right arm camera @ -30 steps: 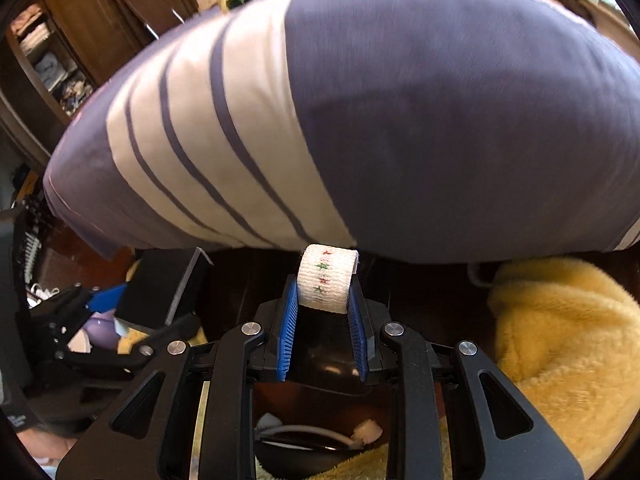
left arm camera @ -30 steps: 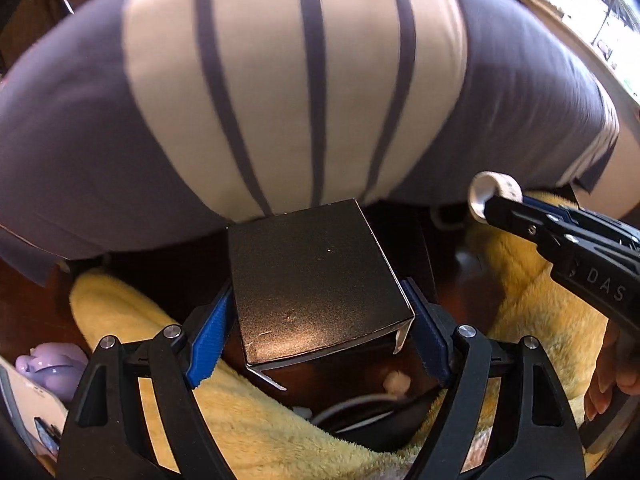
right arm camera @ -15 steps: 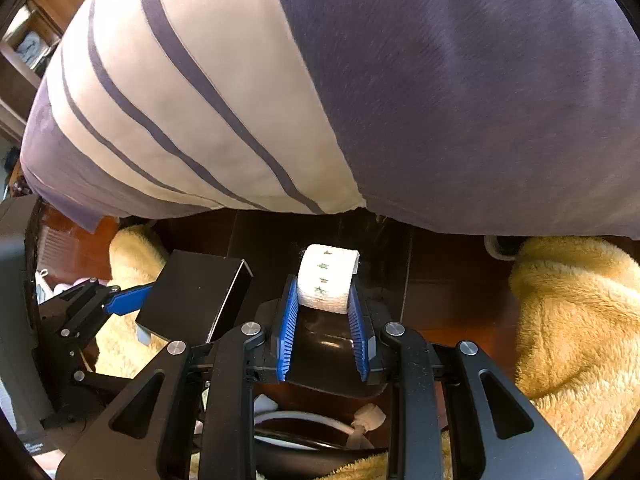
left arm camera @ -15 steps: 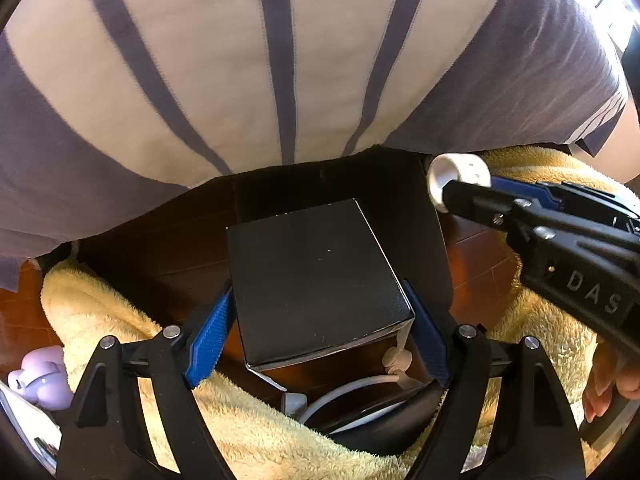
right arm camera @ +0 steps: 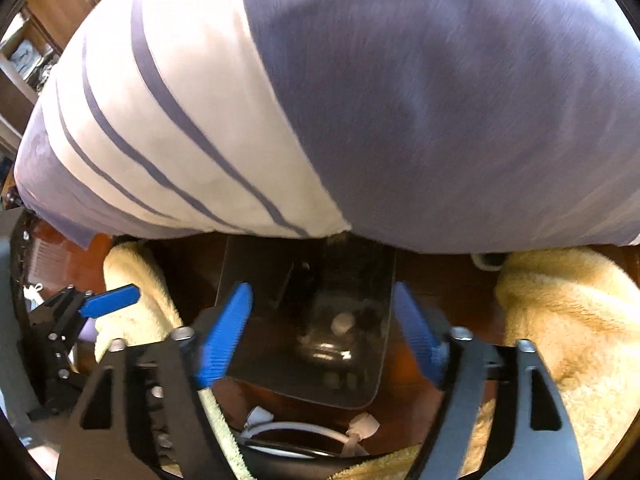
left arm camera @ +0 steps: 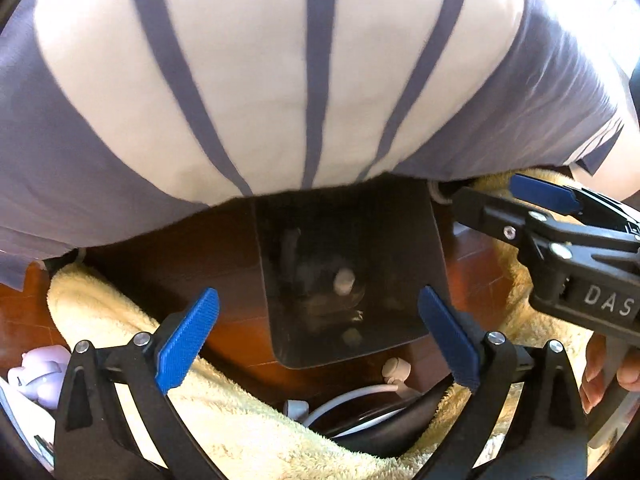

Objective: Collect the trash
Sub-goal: 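Raise both tools back toward the items on the bed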

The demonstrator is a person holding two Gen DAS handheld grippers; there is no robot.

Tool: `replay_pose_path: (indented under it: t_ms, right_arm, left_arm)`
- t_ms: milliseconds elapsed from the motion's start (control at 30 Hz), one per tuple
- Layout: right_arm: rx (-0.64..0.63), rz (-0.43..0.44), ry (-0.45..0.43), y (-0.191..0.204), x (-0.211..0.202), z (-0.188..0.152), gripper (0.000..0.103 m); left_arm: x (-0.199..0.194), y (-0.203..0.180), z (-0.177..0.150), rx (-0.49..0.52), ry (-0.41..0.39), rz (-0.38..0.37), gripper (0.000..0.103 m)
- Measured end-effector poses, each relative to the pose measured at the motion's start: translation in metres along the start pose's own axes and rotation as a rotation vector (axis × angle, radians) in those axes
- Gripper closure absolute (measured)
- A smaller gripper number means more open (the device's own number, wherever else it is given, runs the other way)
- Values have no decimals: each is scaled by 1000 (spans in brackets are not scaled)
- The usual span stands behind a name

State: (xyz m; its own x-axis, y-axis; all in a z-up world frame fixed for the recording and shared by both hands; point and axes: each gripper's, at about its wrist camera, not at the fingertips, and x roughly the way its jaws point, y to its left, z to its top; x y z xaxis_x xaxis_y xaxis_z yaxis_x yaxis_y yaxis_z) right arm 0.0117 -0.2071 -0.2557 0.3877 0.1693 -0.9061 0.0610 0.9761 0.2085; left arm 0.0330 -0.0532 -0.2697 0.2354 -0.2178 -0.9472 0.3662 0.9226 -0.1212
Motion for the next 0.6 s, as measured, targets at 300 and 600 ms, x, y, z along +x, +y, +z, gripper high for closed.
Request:
replay_pose_path:
  t_ms: [300,600]
  right_arm:
    - [-20,-70,-200,-5,-75,18,9]
    - [-30,-126,-372,-11,-133,56,6]
  left_arm:
    - [-72,2,11,16,-154,71,8]
    - [-143,16,45,-10,-335,106,8]
